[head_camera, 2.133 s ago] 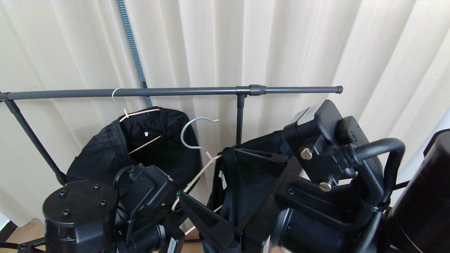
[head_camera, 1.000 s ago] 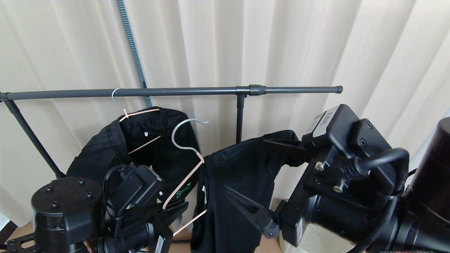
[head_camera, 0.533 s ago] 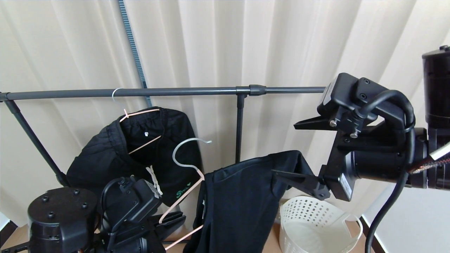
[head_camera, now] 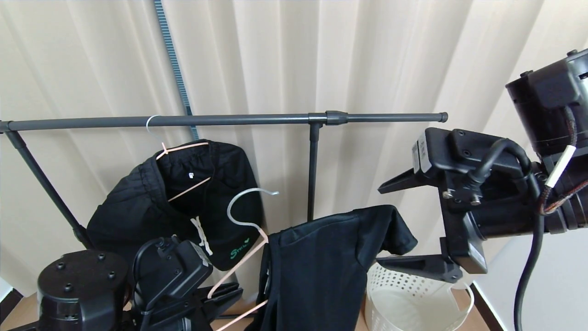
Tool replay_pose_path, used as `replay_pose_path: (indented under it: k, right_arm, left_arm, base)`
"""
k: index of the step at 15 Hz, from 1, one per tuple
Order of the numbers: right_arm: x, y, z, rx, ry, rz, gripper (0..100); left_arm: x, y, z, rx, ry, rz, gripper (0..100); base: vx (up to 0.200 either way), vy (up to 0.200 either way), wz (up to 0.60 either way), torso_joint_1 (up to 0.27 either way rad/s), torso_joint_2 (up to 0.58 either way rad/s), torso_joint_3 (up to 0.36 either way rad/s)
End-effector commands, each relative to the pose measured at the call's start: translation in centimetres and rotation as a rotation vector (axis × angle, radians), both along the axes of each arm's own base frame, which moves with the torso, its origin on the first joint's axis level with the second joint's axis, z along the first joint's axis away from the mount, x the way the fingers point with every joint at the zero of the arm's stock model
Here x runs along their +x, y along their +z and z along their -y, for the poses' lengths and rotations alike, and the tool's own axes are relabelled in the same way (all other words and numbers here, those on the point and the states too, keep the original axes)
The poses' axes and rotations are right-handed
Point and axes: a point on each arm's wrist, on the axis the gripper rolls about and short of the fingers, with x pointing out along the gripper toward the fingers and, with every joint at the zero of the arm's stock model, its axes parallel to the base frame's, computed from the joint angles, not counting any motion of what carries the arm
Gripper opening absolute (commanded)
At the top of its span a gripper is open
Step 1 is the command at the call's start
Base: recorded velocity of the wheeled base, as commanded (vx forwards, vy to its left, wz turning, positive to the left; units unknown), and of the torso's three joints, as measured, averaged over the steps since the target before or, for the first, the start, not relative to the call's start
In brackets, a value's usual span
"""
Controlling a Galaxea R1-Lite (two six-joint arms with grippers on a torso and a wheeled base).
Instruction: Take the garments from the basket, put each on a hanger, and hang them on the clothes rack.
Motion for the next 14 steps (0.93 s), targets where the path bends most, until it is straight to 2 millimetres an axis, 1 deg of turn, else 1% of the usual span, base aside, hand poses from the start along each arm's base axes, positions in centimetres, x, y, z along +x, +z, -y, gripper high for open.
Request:
replay_pose_path:
  k: [1, 3, 5, 7, 10, 14]
  right_arm:
    - [1.7, -0.3, 0.6, -0.005, 0.083, -0.062, 100]
    - [3.0, -1.1, 0.0, 0.012, 0.137, -0.097, 100]
    - [4.2, -1.7, -0.8, 0.007, 0.150, -0.111, 100]
    - [4.6, -1.8, -1.2, 0.021, 0.169, -0.118, 100]
    - [5.1, -2.6, -2.4, 0.008, 0.194, -0.139, 100]
    - [5.1, -3.2, -3.4, -0.003, 0.223, -0.156, 100]
  left_arm:
    - [-0.2, 0.0, 0.2, -0.004, -0.022, -0.002, 0]
    - [-0.4, 0.0, 0.4, -0.006, -0.046, -0.008, 0]
    - [-0.6, -0.2, 0.5, 0.002, -0.063, -0.009, 0]
    - [-0.9, -0.3, 0.8, 0.005, -0.086, -0.012, 0]
    - [-1.0, -0.3, 1.0, 0.005, -0.095, -0.014, 0]
    - [-1.0, -0.2, 0.9, 0.002, -0.095, -0.010, 0]
  base:
    - [0.000, 0.000, 0.00, 0.000, 0.00, 0.000]
    - [0.000, 0.000, 0.00, 0.000, 0.00, 0.000]
    - [0.000, 0.000, 0.00, 0.000, 0.00, 0.000]
    - [0.000, 0.000, 0.00, 0.000, 0.00, 0.000]
    - [0.000, 0.000, 0.00, 0.000, 0.00, 0.000]
    - [0.000, 0.000, 0.00, 0.000, 0.00, 0.000]
